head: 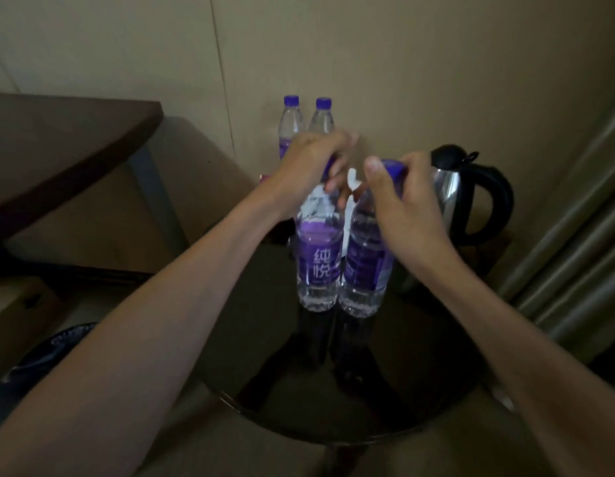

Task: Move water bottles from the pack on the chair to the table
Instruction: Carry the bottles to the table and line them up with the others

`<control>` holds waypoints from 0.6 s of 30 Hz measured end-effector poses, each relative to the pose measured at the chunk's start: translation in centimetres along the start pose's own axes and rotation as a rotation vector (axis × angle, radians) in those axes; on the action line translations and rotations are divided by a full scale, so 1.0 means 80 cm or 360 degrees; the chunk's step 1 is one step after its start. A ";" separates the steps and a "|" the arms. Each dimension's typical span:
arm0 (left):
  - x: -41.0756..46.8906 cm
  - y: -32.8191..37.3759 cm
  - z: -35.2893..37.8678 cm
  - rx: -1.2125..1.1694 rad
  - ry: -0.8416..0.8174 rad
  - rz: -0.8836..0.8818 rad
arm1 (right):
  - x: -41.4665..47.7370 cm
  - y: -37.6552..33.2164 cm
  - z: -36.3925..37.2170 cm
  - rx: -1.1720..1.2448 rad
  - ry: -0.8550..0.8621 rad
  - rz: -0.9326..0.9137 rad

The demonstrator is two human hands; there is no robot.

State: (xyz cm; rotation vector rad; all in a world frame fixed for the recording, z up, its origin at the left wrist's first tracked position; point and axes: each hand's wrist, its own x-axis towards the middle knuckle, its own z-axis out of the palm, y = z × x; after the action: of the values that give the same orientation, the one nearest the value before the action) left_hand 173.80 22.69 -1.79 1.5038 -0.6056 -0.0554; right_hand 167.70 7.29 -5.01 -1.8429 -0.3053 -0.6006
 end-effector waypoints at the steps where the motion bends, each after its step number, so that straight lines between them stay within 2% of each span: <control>1: 0.004 0.004 -0.001 0.0004 -0.0022 -0.0025 | 0.007 -0.001 -0.001 -0.0013 0.0008 -0.0027; 6: -0.001 -0.018 -0.008 0.0037 -0.0157 0.0040 | -0.010 0.019 0.012 0.0012 -0.0029 -0.0120; 11: -0.004 -0.012 -0.011 0.0073 -0.0155 0.0104 | -0.008 0.020 0.003 0.0093 -0.0123 -0.0126; 14: -0.020 -0.022 -0.017 0.0018 -0.0130 0.0122 | -0.012 0.042 -0.014 0.0169 -0.0397 0.0019; 16: -0.040 -0.038 -0.029 -0.0056 -0.0175 0.0009 | -0.024 0.065 -0.023 0.0337 -0.0680 0.0230; 18: -0.059 -0.057 -0.047 -0.0140 -0.0196 -0.0152 | -0.037 0.079 -0.031 0.0330 -0.0880 0.0278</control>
State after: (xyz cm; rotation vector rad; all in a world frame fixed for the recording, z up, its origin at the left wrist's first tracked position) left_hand 172.83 27.56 -7.50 1.4508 -0.6217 -0.2468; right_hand 167.64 2.99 -11.10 -1.7816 -0.5421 0.0717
